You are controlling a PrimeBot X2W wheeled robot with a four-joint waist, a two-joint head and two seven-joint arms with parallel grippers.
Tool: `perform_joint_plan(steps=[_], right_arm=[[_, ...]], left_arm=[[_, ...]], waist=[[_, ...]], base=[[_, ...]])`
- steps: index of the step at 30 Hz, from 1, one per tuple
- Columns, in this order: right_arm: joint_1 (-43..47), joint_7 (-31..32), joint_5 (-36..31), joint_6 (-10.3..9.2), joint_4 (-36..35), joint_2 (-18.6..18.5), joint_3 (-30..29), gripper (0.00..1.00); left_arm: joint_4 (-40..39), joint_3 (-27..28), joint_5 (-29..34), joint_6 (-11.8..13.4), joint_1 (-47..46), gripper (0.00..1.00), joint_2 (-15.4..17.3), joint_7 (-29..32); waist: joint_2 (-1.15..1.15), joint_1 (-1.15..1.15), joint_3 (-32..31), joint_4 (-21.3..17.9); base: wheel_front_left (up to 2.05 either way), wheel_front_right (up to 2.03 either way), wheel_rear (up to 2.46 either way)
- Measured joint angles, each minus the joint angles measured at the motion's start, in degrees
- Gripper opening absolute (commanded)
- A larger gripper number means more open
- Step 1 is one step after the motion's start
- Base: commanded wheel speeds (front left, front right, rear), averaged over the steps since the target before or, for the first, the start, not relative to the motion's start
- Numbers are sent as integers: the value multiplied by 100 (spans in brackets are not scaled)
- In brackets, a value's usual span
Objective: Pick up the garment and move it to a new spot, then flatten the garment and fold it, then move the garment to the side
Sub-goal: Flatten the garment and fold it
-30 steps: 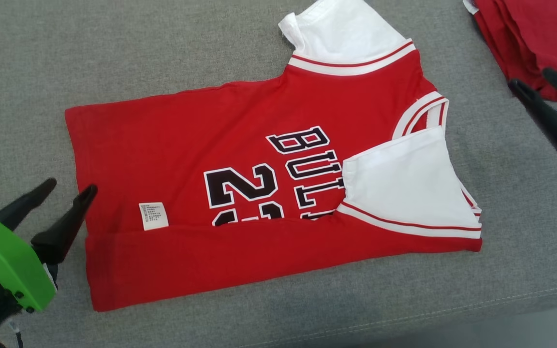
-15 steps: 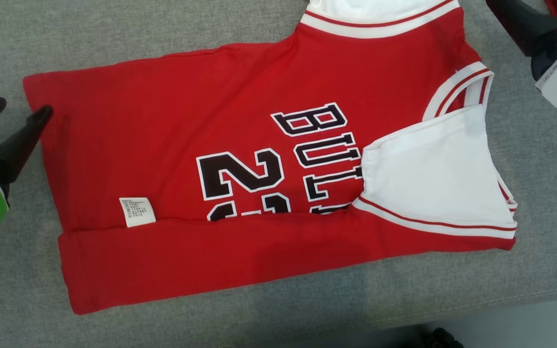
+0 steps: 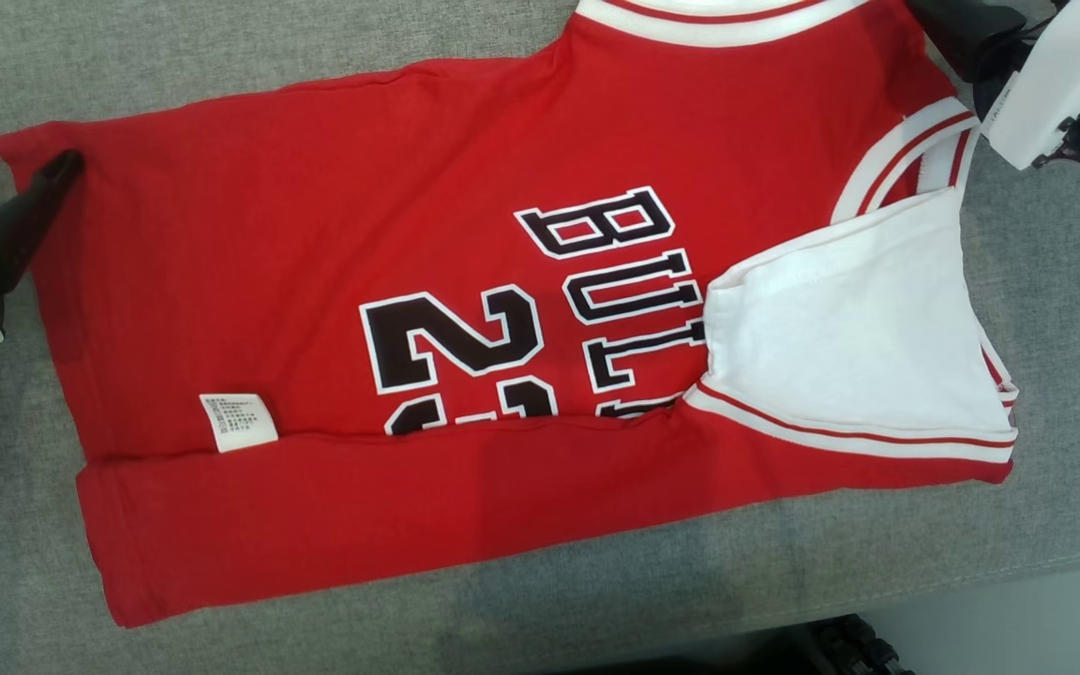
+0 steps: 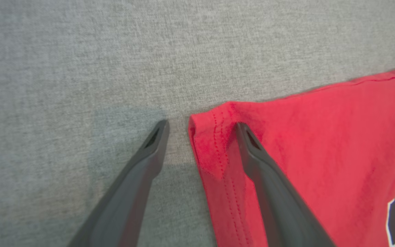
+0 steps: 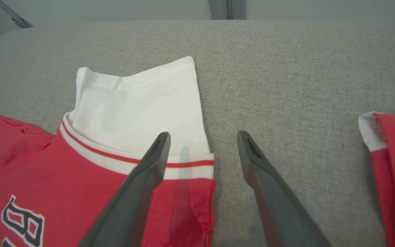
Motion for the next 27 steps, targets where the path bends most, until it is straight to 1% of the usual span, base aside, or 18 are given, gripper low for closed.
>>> perform_joint_plan(steps=[1, 2, 4, 6, 7, 8, 9, 10, 13, 20, 23, 27], right_arm=[[-31, -10, -8, 4, 60, 27, 7, 100], [-60, -38, -14, 4, 119, 51, 16, 100], [-124, -52, -36, 5, 244, 74, 31, 100], [-183, -112, -67, 8, 369, 82, 37, 100], [-205, -131, -100, 16, 428, 87, 47, 100], [-228, -144, -111, 42, 479, 90, 60, 100], [-262, -148, -124, 59, 519, 113, 80, 100], [-297, -174, -146, 65, 565, 158, 104, 100], [-391, -199, -205, 68, 703, 253, 163, 100], [-584, -244, -313, 75, 1111, 272, 210, 100], [-681, -234, -299, 56, 1267, 339, 162, 100], [-916, -91, -304, 56, 1401, 376, 194, 100]], left_arm=[[29, -13, -51, 0, -21, 92, -19, 19], [42, -38, -79, -3, -44, 80, -16, 32], [70, -93, -118, -24, -90, 66, -18, 73], [159, -172, -151, -76, -165, 49, -49, 73], [205, -204, -154, -100, -207, 44, -87, 73], [224, -236, -180, -126, -238, 29, -133, 88], [232, -280, -242, -157, -254, 3, -181, 108], [246, -326, -260, -198, -264, 0, -232, 123], [296, -503, -307, -279, -285, 0, -344, 191], [377, -813, -344, -449, -402, 0, -591, 223], [378, -922, -345, -471, -460, 0, -698, 244], [366, -995, -345, -488, -534, 0, -736, 274]], waist=[[0, 0, -6, 0], [0, 0, -13, 3], [0, 0, -26, 13], [0, 0, -43, 34], [0, 0, -55, 51], [0, 0, -68, 70], [0, 0, -80, 91], [0, 0, -96, 110], [0, 0, -139, 175], [0, 0, -206, 404], [0, 0, -211, 532], [0, 0, -169, 697]], base=[[0, 0, 0], [0, 0, 0], [0, 0, 0], [0, 0, 0], [0, 0, 0], [0, 0, 0], [0, 0, 0], [0, 0, 0], [0, 0, 0], [0, 0, 0], [0, 0, 0], [0, 0, 0]])
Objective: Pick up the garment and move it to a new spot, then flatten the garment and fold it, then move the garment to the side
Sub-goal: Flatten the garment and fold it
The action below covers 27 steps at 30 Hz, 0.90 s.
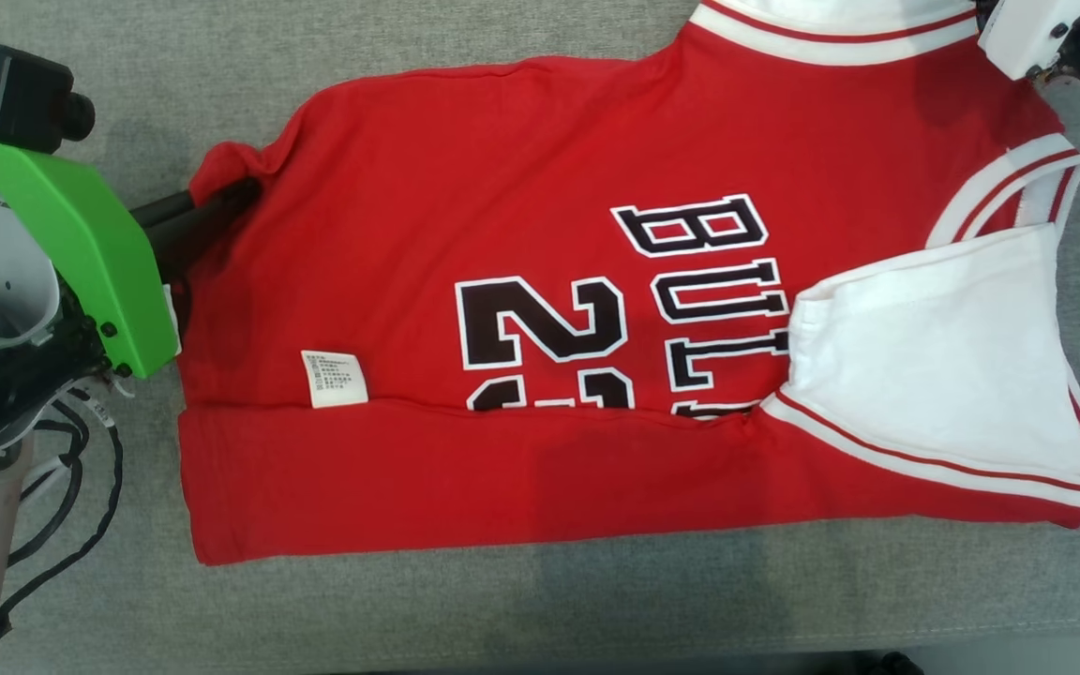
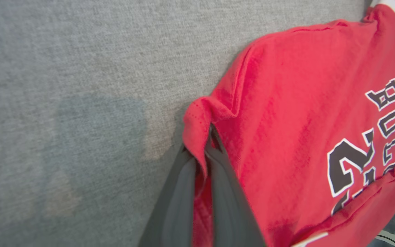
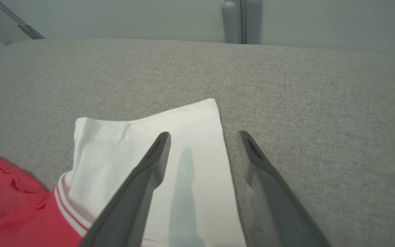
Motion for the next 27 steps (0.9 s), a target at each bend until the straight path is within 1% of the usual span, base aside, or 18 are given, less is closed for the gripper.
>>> perform_joint_plan(steps=[8, 18, 23, 24, 25, 26, 27], right_arm=[[-310, 96, -46, -7, 312, 25, 20, 100], [-508, 125, -97, 1, 568, 35, 87, 100], [-604, 280, -105, 18, 698, 10, 156, 100], [-632, 323, -108, 35, 724, 2, 172, 87], [-643, 335, -109, 51, 740, -3, 178, 41], [-651, 347, -112, 53, 750, -5, 186, 16], [-661, 353, -112, 54, 765, -5, 190, 0]], left_arm=[[-40, -112, 1, -96, -231, 0, -136, -38], [-10, -122, 1, -190, -265, 0, -169, -136], [24, -163, 1, -192, -304, 0, -180, -143], [34, -177, 1, -193, -313, 0, -182, -151], [41, -186, 1, -197, -316, 0, -185, -152], [47, -194, 1, -210, -325, 0, -186, -152], [52, -204, 1, -210, -333, 0, -186, -152]], waist=[[0, 0, 227, 260], [0, 0, 322, 344], [0, 0, 318, 362], [0, 0, 318, 368], [0, 0, 316, 373], [0, 0, 315, 378], [0, 0, 314, 383]], base=[[0, 0, 0], [0, 0, 0], [0, 0, 0], [0, 0, 0], [0, 0, 0], [0, 0, 0], [0, 0, 0]])
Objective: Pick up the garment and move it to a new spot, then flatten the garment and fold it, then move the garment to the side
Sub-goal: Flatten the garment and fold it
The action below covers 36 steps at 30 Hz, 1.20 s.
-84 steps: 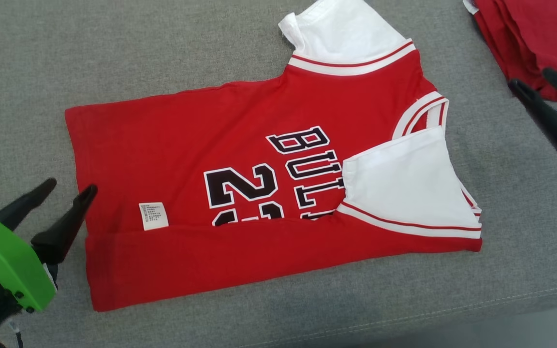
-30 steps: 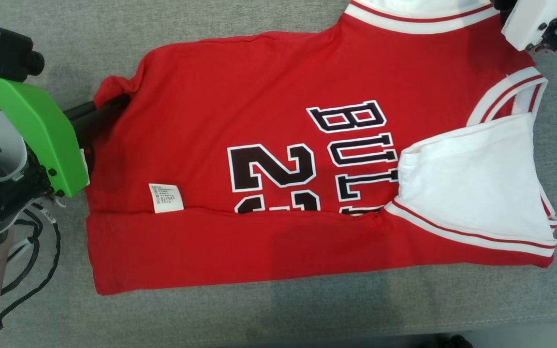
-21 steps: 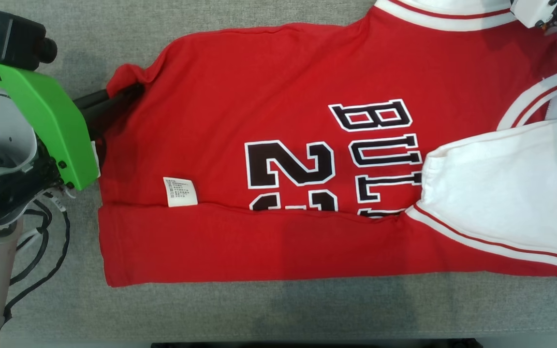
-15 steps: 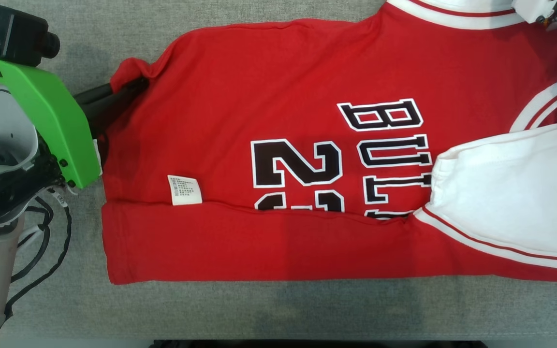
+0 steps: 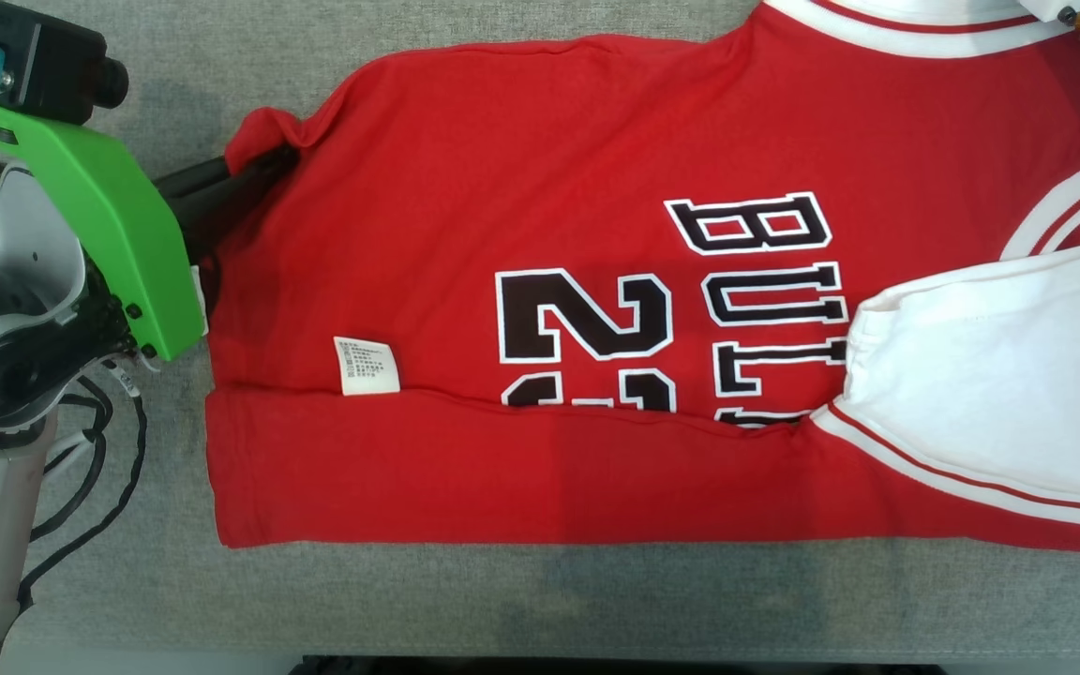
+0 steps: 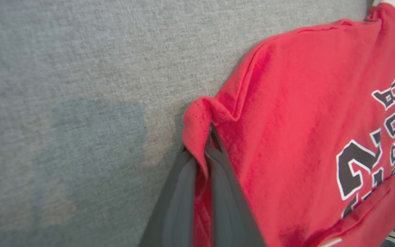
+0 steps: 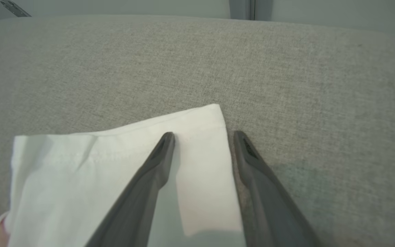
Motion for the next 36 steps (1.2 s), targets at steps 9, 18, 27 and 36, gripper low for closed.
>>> perform_joint_plan(steps=[9, 18, 27, 36], right_arm=[[-76, -301, -37, 98, 56, 98, 9, 0], [-36, -779, 67, 200, -80, 127, -76, 0], [339, -1144, 193, 252, -350, 83, -42, 0], [744, -1449, 330, 301, -643, 56, 137, 0]], left_arm=[[198, 54, 82, -34, -14, 0, -9, -174], [535, 250, 135, -34, -9, 0, 33, -413], [721, 342, 170, -33, 21, 0, 42, -693], [903, 402, 203, -33, 278, 0, 30, -931]], waist=[[0, 0, -60, -39], [0, 0, -239, -252], [0, 0, -473, -475], [0, 0, -737, -620]], base=[[0, 0, 0], [0, 0, 0], [0, 0, 0], [0, 0, 0]])
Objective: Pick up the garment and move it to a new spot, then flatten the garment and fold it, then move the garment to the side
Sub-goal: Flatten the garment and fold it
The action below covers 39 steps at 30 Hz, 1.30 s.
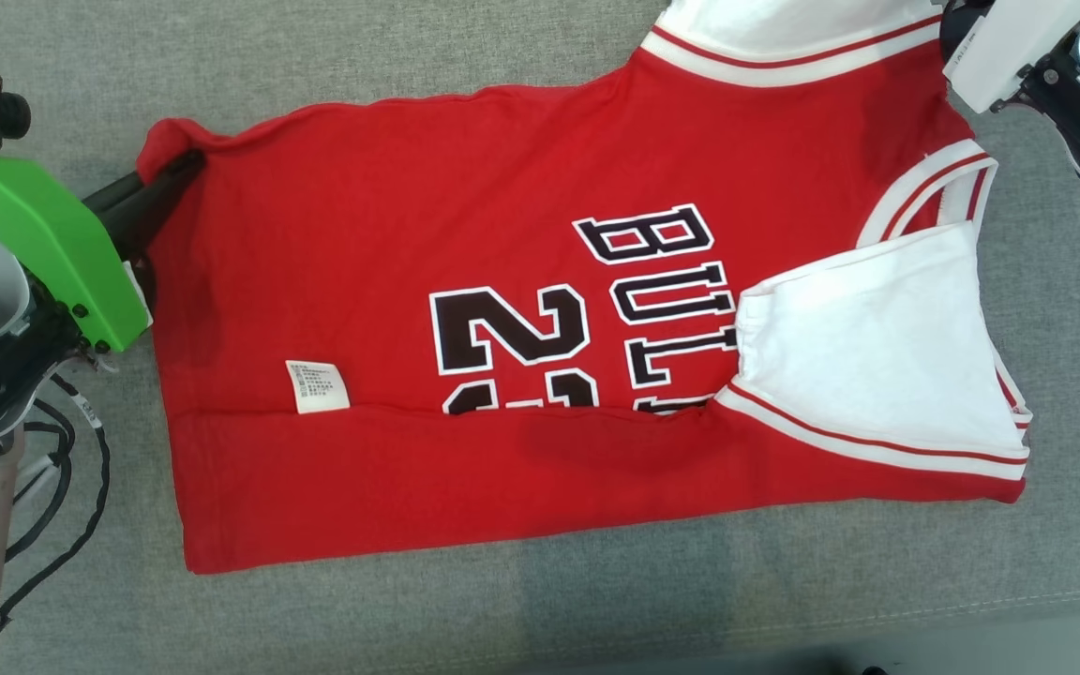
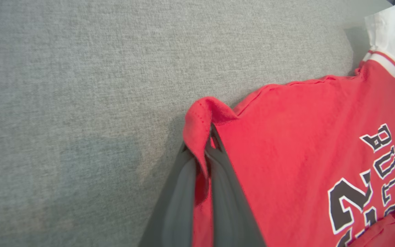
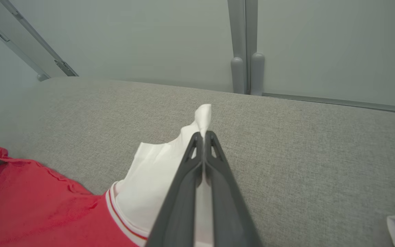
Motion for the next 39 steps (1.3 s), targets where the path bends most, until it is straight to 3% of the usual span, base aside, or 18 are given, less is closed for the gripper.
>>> perform_joint_plan(steps=[28, 39], right_arm=[[1972, -877, 564, 1, -1032, -428, 146, 0], [2199, -1004, 620, 1, -1400, -656, -45, 0]], left_arm=[[185, 120, 190, -93, 1253, 0, -185, -1190], [186, 236, 314, -102, 1302, 0, -100, -1601]], waist=[[0, 0, -842, -236], [0, -1, -915, -289]], base=[[0, 0, 0], [0, 0, 0]])
